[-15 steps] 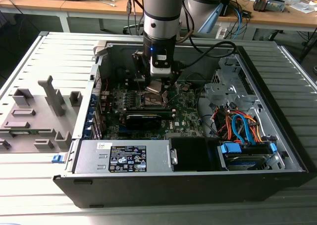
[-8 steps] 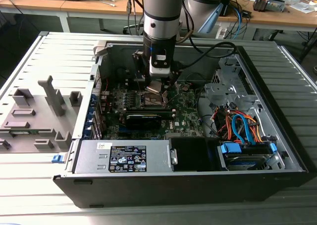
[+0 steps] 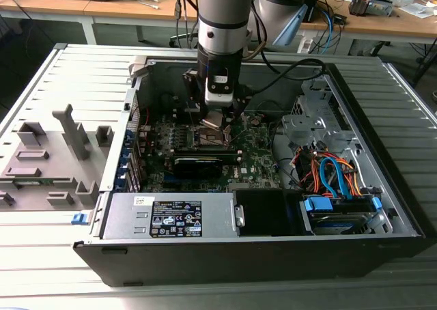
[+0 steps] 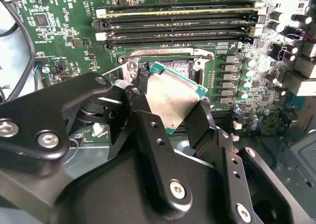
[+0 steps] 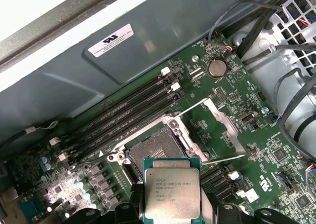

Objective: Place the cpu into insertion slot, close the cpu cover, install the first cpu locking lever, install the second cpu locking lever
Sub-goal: 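Place the cpu into insertion slot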

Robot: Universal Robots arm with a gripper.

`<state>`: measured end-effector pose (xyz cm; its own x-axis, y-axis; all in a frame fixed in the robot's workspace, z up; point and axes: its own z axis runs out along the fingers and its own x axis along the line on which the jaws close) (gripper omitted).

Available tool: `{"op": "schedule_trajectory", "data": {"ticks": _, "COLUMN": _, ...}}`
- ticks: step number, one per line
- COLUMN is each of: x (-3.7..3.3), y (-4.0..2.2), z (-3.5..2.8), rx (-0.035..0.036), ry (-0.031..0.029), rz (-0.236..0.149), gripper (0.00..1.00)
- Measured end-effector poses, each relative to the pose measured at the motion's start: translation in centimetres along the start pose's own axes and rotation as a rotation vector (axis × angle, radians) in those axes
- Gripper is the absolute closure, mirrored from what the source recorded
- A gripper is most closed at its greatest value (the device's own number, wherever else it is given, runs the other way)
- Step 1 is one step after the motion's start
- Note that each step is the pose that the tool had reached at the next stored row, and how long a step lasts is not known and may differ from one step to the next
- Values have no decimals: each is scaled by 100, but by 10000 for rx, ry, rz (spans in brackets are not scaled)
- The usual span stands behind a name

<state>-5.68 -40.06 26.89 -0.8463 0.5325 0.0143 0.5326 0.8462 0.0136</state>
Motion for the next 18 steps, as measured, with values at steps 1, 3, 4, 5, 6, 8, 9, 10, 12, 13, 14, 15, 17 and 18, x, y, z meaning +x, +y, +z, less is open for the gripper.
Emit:
{"op": "schedule_trajectory", "data": {"ticks": 1, "x": 0, "y": 0, "z": 0, "rx": 0, "ry": 0, "rz": 16, "gripper": 46}}
{"op": "schedule_trajectory", "data": {"ticks": 3, "x": 0, "y": 0, "z": 1, "rx": -1, "ry": 0, "rz": 69, "gripper": 46}}
{"op": "schedule_trajectory", "data": {"ticks": 4, "x": 0, "y": 0, "z": 1, "rx": -2, "ry": -1, "rz": 90, "gripper": 46}}
{"op": "schedule_trajectory", "data": {"ticks": 5, "x": 0, "y": 0, "z": 1, "rx": -2, "ry": -1, "rz": 114, "gripper": 46}}
{"op": "schedule_trajectory", "data": {"ticks": 6, "x": 0, "y": 0, "z": 1, "rx": -2, "ry": -1, "rz": 134, "gripper": 46}}
{"op": "schedule_trajectory", "data": {"ticks": 8, "x": 0, "y": 0, "z": 1, "rx": -2, "ry": -2, "rz": 176, "gripper": 46}}
{"op": "schedule_trajectory", "data": {"ticks": 9, "x": 0, "y": 0, "z": 1, "rx": -2, "ry": -3, "rz": 209, "gripper": 46}}
{"op": "schedule_trajectory", "data": {"ticks": 10, "x": 0, "y": 0, "z": 1, "rx": -3, "ry": -3, "rz": 228, "gripper": 46}}
{"op": "schedule_trajectory", "data": {"ticks": 12, "x": 0, "y": 0, "z": 2, "rx": -4, "ry": -3, "rz": 268, "gripper": 46}}
{"op": "schedule_trajectory", "data": {"ticks": 13, "x": 0, "y": 0, "z": 2, "rx": -4, "ry": -3, "rz": 292, "gripper": 46}}
{"op": "schedule_trajectory", "data": {"ticks": 14, "x": 0, "y": 0, "z": 2, "rx": -4, "ry": -4, "rz": 316, "gripper": 46}}
{"op": "schedule_trajectory", "data": {"ticks": 15, "x": 0, "y": 0, "z": 3, "rx": -5, "ry": -4, "rz": 344, "gripper": 46}}
{"op": "schedule_trajectory", "data": {"ticks": 17, "x": 0, "y": 0, "z": 3, "rx": -6, "ry": -5, "rz": 397, "gripper": 46}}
{"op": "schedule_trajectory", "data": {"ticks": 18, "x": 0, "y": 0, "z": 3, "rx": -5, "ry": -6, "rz": 417, "gripper": 46}}
